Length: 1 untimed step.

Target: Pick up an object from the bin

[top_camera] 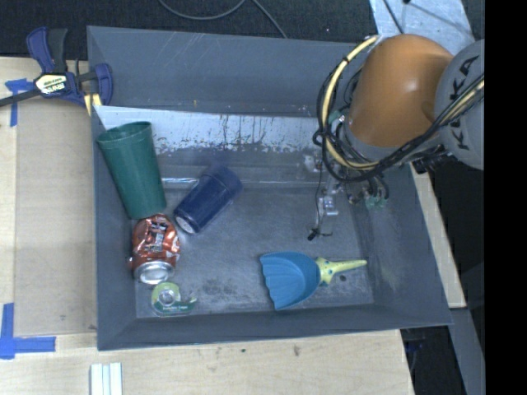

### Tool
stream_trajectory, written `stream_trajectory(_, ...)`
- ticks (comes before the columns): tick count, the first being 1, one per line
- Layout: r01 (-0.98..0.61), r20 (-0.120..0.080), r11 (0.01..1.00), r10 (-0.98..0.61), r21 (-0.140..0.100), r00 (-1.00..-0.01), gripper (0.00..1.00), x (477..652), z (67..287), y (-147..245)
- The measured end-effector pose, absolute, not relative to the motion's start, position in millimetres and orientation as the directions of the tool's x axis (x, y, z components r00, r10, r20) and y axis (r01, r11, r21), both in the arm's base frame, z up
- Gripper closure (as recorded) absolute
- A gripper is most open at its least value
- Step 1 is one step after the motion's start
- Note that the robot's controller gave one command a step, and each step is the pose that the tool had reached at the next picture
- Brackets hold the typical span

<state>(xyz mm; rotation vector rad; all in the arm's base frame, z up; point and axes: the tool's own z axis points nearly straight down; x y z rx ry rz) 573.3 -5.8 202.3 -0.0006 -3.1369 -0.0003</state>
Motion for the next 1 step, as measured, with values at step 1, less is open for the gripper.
stream_trajectory(1, 0.0, -0.003, 1.0, 0.0, 0.0, -1.0, 0.0, 574.5, 207.1, -5.8)
